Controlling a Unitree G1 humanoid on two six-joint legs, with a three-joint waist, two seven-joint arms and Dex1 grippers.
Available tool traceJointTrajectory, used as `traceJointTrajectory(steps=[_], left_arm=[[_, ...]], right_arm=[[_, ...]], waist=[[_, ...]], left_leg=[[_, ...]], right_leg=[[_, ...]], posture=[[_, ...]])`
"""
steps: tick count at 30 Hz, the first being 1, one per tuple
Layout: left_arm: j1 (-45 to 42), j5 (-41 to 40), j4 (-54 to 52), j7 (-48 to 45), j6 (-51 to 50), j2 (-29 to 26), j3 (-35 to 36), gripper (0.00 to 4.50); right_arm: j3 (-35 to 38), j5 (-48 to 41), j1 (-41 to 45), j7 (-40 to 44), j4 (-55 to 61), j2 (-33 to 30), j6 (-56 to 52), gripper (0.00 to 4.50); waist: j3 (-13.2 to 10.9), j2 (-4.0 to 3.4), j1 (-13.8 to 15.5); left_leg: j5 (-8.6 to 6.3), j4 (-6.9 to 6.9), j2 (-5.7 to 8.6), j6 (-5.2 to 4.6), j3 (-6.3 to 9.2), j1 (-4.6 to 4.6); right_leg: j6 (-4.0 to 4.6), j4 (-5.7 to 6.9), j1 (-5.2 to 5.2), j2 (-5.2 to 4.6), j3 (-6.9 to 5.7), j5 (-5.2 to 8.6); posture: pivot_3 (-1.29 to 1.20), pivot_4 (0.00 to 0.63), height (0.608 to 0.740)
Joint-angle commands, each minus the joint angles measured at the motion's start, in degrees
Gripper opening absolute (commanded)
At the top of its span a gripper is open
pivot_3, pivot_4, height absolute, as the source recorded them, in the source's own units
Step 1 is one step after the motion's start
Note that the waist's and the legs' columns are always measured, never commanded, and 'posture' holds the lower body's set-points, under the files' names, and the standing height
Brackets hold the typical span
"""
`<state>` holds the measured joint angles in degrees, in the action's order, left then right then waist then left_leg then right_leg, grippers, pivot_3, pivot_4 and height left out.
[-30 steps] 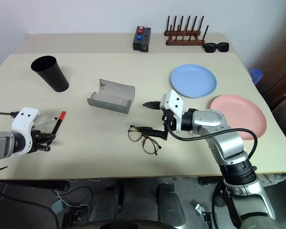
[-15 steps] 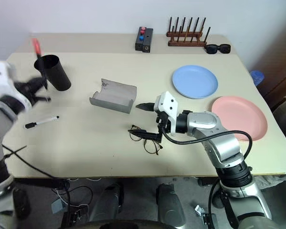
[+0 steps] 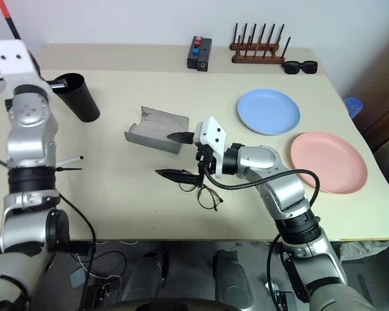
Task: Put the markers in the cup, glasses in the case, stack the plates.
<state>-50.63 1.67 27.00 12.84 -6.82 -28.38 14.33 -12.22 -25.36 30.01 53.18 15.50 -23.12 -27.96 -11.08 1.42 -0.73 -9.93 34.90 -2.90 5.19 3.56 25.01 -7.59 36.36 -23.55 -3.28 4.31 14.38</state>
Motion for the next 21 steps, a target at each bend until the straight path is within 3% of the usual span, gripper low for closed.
traceJointTrajectory(steps=[1,14,21], left_arm=[[-3.31,2.37,7.25,1.61,7.59,-0.22,-1.21,0.03],[-6.04,0.64,20.33,3.25,14.95,2.74,-1.01,0.03],[-6.12,0.88,23.58,3.04,17.35,3.18,-1.66,0.03]], right_arm=[[0.02,-0.33,0.83,-0.53,1.88,0.84,0.71,4.5],[0.59,-0.39,0.26,-3.7,2.83,1.93,0.81,4.5],[3.23,4.27,2.19,-12.55,-1.6,4.85,3.65,4.5]], waist=[[0.0,0.0,-0.04],[0.0,0.0,-0.08],[0.0,0.0,-0.03]], left_leg=[[0.0,0.01,0.0,0.0,0.0,0.0],[0.0,-0.01,0.0,0.0,0.0,0.0],[0.0,-0.01,0.0,0.01,0.0,0.0]], right_leg=[[-0.01,0.0,0.01,0.0,0.0,-0.01],[-0.07,-0.01,0.01,0.0,-0.01,-0.03],[-0.07,-0.01,0.02,0.0,-0.02,-0.04]], posture=[[0.0,0.15,0.74],[0.0,0.15,0.74],[0.0,0.15,0.74]])
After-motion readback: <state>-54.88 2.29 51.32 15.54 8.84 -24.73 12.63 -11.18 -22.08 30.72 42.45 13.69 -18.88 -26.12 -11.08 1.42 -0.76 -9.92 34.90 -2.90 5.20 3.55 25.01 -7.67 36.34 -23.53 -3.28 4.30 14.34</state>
